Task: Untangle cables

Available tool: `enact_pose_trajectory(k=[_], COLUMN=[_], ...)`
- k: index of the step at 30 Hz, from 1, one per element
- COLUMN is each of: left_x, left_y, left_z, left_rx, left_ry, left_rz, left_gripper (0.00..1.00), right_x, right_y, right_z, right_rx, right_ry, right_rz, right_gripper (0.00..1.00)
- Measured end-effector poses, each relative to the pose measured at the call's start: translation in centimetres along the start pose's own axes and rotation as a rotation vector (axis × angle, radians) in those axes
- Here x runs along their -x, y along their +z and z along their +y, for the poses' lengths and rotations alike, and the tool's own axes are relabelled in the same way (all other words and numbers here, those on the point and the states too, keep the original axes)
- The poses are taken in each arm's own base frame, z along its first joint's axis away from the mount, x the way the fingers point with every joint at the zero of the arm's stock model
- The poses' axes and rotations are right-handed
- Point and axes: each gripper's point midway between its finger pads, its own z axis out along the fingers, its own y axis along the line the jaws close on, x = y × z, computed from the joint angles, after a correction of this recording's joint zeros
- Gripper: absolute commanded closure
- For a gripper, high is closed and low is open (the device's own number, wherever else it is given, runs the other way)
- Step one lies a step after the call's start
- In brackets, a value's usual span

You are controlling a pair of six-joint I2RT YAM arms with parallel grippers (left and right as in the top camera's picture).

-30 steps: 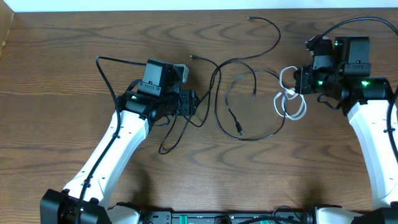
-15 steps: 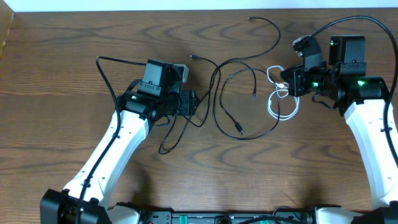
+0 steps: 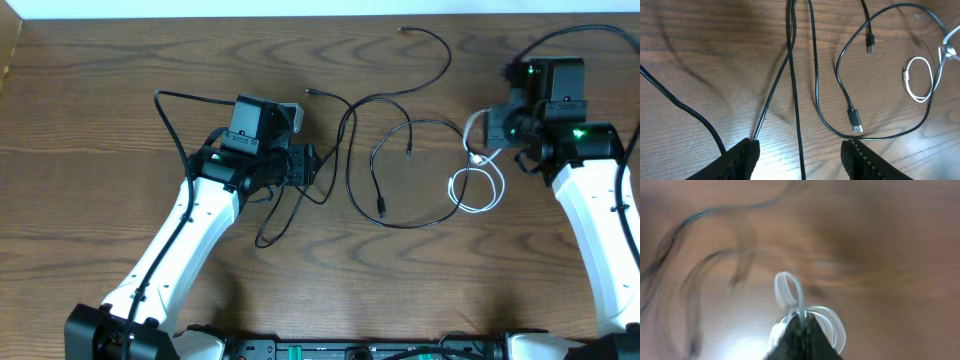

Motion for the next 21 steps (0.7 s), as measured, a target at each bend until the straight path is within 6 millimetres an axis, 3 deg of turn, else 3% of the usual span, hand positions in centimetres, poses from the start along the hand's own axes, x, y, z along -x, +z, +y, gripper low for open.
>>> enact_pose_trajectory(k=[3, 5, 6, 8, 9, 10, 12, 14, 16, 17, 18, 21], left_x=[0.0, 0.0, 0.0, 0.0, 0.0, 0.0, 0.0, 0.0, 0.0, 0.0, 0.0, 0.0], left_y=[0.0, 0.0, 0.0, 0.0, 0.0, 0.0, 0.0, 0.0, 0.0, 0.0, 0.0, 0.0], left_z=[0.0, 0.0, 0.0, 0.0, 0.0, 0.0, 0.0, 0.0, 0.0, 0.0, 0.0, 0.0], left_rx=[0.002, 0.002, 0.002, 0.002, 0.002, 0.002, 0.002, 0.002, 0.002, 0.002, 0.002, 0.002], left_ry=[0.000, 0.000, 0.000, 0.000, 0.000, 0.000, 0.000, 0.000, 0.000, 0.000, 0.000, 0.000], left_rz=[-0.001, -0.001, -0.001, -0.001, -0.001, -0.001, -0.002, -0.001, -0.002, -0.002, -0.002, -0.002], left_gripper=[0.42, 0.41, 0.42, 0.42, 0.42, 0.42, 0.42, 0.42, 0.42, 0.42, 0.42, 0.42], right_x=[-3.0, -3.7, -4.0, -3.8, -3.5, -3.2, -3.4, -3.8, -3.8, -3.7, -3.5, -2.6], right_y=[-0.7, -1.3, -1.5, -1.0, -0.5, -0.1, 0.1, -0.3, -0.9, -1.0, -0.9, -0.1], right_z=[5.7, 7.9, 8.5, 7.6, 6.3, 4.7, -0.5, -3.0, -4.7, -5.0, -4.9, -3.0], right_rx=[0.299, 0.414, 0.442, 0.380, 0.302, 0.204, -0.103, -0.252, -0.365, -0.384, -0.380, -0.256], right_ry=[-0.233, -0.325, -0.365, -0.403, -0.398, -0.369, -0.218, -0.135, -0.066, -0.042, -0.027, -0.031], right_rz=[0.082, 0.081, 0.081, 0.081, 0.088, 0.099, 0.166, 0.191, 0.192, 0.183, 0.169, 0.129], right_gripper=[0.99, 0.83, 0.85, 0.89, 0.99, 0.99, 0.99, 0.98, 0.81, 0.67, 0.59, 0.56])
